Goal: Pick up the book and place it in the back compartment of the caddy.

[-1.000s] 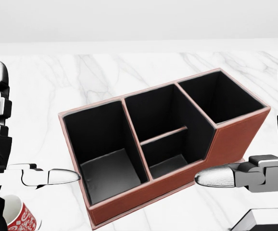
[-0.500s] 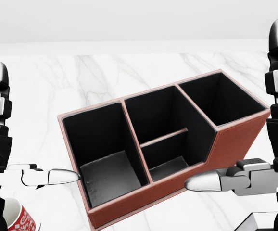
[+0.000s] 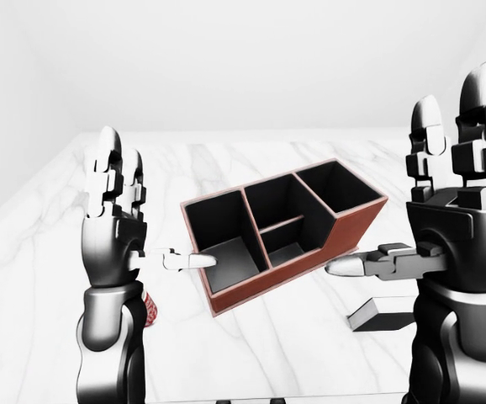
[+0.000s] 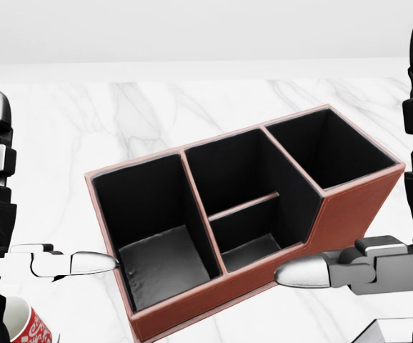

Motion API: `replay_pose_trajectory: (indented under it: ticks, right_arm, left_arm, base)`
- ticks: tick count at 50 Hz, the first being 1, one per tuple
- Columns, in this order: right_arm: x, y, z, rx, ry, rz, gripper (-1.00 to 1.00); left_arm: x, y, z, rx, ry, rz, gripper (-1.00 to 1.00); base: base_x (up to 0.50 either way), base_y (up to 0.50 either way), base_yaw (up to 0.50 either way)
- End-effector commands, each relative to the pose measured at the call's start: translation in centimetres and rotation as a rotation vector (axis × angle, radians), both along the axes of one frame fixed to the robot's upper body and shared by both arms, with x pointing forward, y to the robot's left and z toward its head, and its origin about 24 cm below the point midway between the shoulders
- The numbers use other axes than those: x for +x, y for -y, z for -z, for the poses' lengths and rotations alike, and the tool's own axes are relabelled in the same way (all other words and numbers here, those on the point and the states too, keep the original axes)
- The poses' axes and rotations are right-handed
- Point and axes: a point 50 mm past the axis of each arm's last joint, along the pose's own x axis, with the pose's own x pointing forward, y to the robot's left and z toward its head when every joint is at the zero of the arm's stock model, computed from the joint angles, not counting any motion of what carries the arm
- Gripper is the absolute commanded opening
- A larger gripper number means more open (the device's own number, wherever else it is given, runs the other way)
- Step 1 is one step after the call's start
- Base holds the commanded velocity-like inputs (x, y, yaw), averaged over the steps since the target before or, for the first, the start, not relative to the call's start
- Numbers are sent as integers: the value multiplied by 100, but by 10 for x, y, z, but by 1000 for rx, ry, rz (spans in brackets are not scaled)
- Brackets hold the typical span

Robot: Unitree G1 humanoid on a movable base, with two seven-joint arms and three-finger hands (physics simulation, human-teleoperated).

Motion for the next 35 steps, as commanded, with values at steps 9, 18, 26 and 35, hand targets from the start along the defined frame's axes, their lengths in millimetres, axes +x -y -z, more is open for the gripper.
replay_pose_trajectory:
  ticks: [9, 18, 26, 35]
  right_arm:
    - [-6, -1, -12, -101, 67, 58, 100]
    - [-12, 3, -26, -221, 140, 128, 100]
    - [-20, 4, -33, -659, 114, 325, 100]
    - [-19, 5, -32, -735, 65, 384, 100]
  left_arm:
    - [-1, -1, -3, -1, 17, -2, 100]
    - [-1, -1, -4, -1, 21, -3, 100]
    - [0, -1, -2, 0, 11, -5, 100]
    - [0, -1, -3, 0, 17, -5, 100]
  base:
    - [0, 0, 0]
    - [0, 0, 0]
    - [0, 0, 0]
    - [0, 0, 0]
